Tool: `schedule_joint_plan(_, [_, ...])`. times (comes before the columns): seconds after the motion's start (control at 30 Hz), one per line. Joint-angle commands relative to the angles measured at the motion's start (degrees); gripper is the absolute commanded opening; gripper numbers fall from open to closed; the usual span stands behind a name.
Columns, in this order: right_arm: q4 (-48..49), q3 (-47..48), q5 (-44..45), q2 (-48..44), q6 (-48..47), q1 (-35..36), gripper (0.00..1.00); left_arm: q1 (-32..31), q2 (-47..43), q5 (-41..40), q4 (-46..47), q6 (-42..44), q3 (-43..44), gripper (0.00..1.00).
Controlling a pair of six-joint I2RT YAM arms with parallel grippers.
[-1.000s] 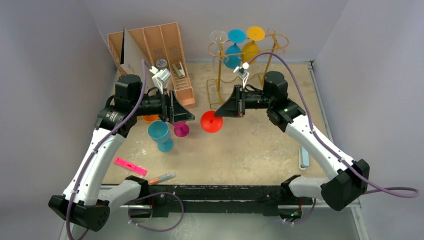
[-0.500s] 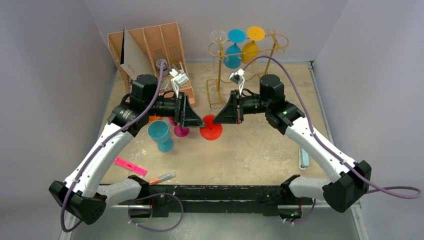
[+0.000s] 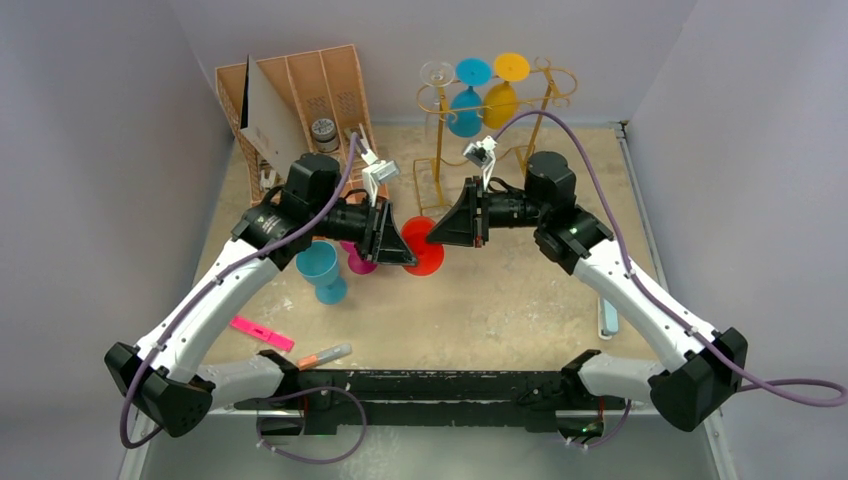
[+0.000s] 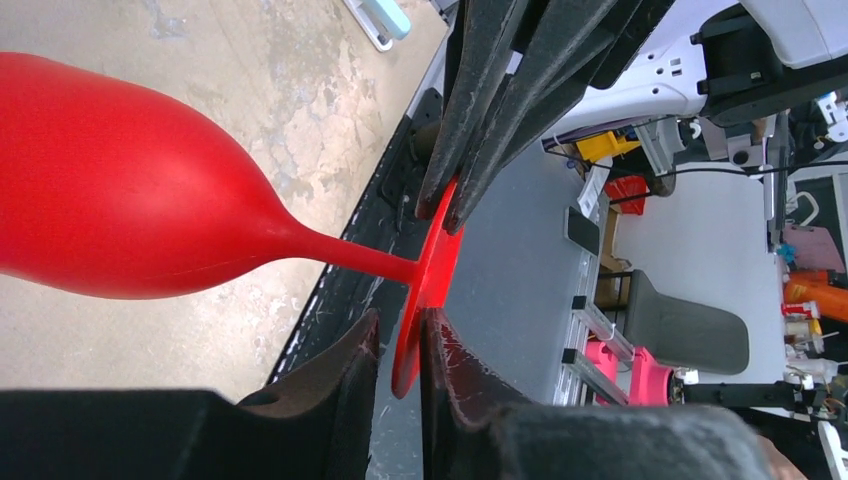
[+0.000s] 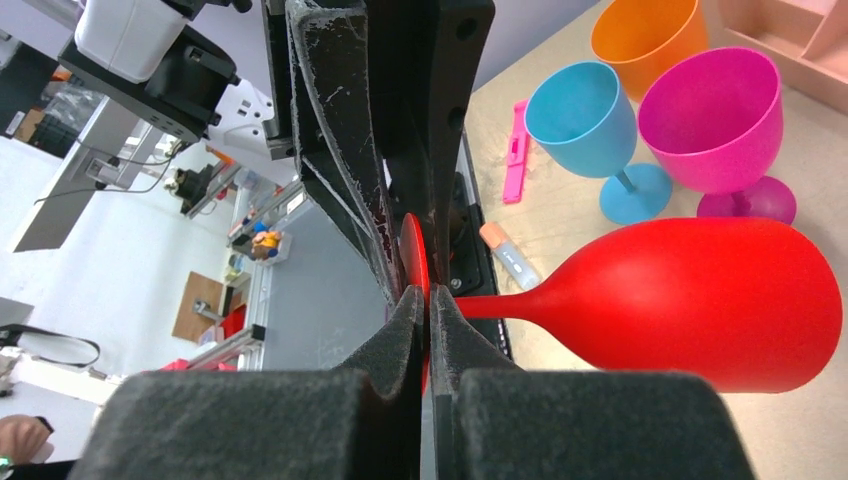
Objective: Take the wine glass off the wine glass rack
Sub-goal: Place the wine glass at the center of the board.
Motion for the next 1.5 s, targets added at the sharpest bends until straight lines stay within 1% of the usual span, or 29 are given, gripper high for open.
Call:
schedule_joint_plan(0.0, [3.68, -0.51, 0.69, -1.31, 0.24, 0.23, 0.0, -0.35, 0.32, -2.16, -1.06, 2.25, 3.48, 0.16])
schedule_joint_plan(0.07, [3.67, -0.76, 0.82, -1.41, 0.15, 0.27, 0.0, -0.39, 0.07, -2.05, -0.75, 2.04, 3.7, 0.14])
schedule_joint_plan(0.13, [3.67, -0.87, 0.87, -1.33, -0.05, 0.25, 0.0, -0.35, -0.39, -2.17, -0.39, 1.86, 3.61, 0.14])
schedule_joint_plan(0.17, [3.62, -0.8, 0.9, -1.29, -0.11, 0.23, 0.0, -0.38, -0.65, -2.21, -0.21, 1.75, 3.52, 0.18])
schedule_joint_plan(0.23, [3.38, -0.58, 0.92, -1.16, -0.21, 0.25, 0.0, -0.33, -1.17, -2.24, 0.26, 1.68, 3.43, 0.38])
schedule_joint_plan(0.27, [3.19, -0.49, 0.87, -1.14, -0.19, 0.21, 0.0, -0.37, -1.44, -2.1, 0.58, 1.57, 3.42, 0.41])
schedule_joint_plan(0.37, [2.89, -0.44, 0.94, -1.14, -0.33, 0.24, 0.0, -0.34, -2.07, -1.4, 1.95, 1.0, 3.43, 0.42])
schedule_joint_plan(0.43, [3.0, -0.59, 1.0, -1.14, -0.26, 0.25, 0.0, -0.39, -2.47, -1.43, 2.29, 0.86, 3.35, 0.36])
schedule_joint_plan(0.53, [3.14, -0.69, 1.0, -1.14, -0.17, 0.25, 0.0, -0.36, -2.67, -2.07, 2.32, 0.84, 3.26, 0.21])
schedule_joint_plan(0.6, [3.23, -0.7, 0.93, -1.16, -0.14, 0.25, 0.0, -0.35, -2.83, -2.51, 2.3, 0.8, 3.24, 0.13])
schedule_joint_plan(0.7, [3.04, -0.46, 0.87, -1.21, -0.1, 0.25, 0.0, -0.33, -2.93, -2.94, 2.89, 0.37, 2.76, 0.07])
schedule_joint_plan(0.77, [2.5, -0.33, 0.91, -1.46, -0.17, 0.25, 0.0, -0.37, -2.74, -3.16, 3.52, -0.06, 2.7, 0.01])
schedule_joint_plan(0.9, [2.77, -0.78, 1.34, -2.3, -0.08, 0.25, 0.01, -0.39, -2.44, -3.52, 3.5, -0.47, 3.01, 0.0])
schedule_joint_plan(1.03, [2.85, -0.26, 1.32, -2.04, 0.13, 0.25, 0.11, -0.33, -3.0, -3.76, 5.05, -1.09, 2.09, 0.0])
schedule_joint_plan(1.1, [2.87, 0.14, 1.18, -1.86, 0.42, 0.25, 0.21, -0.33, -3.06, -3.76, 6.35, -1.7, 1.73, 0.0])
schedule_joint_plan(1.17, [3.04, 0.29, 1.13, -1.81, 0.79, 0.25, 0.34, -0.39, -2.93, -3.59, 7.49, -2.17, 1.67, 0.0])
schedule_joint_plan(1.23, [2.82, 0.06, 1.18, -2.03, 0.97, 0.25, 0.43, -0.35, -3.0, -3.96, 8.34, -2.49, 1.64, 0.0])
schedule_joint_plan(1.3, [2.75, -0.92, 1.71, -2.56, 1.29, 0.25, 0.5, -0.36, -3.52, -4.62, 9.05, -2.5, 1.42, 0.0])
schedule_joint_plan(1.47, [4.11, -4.6, 3.46, -4.7, 3.71, 0.25, 0.59, -0.32, -4.95, -8.19, 9.61, -1.38, 0.78, 0.0])
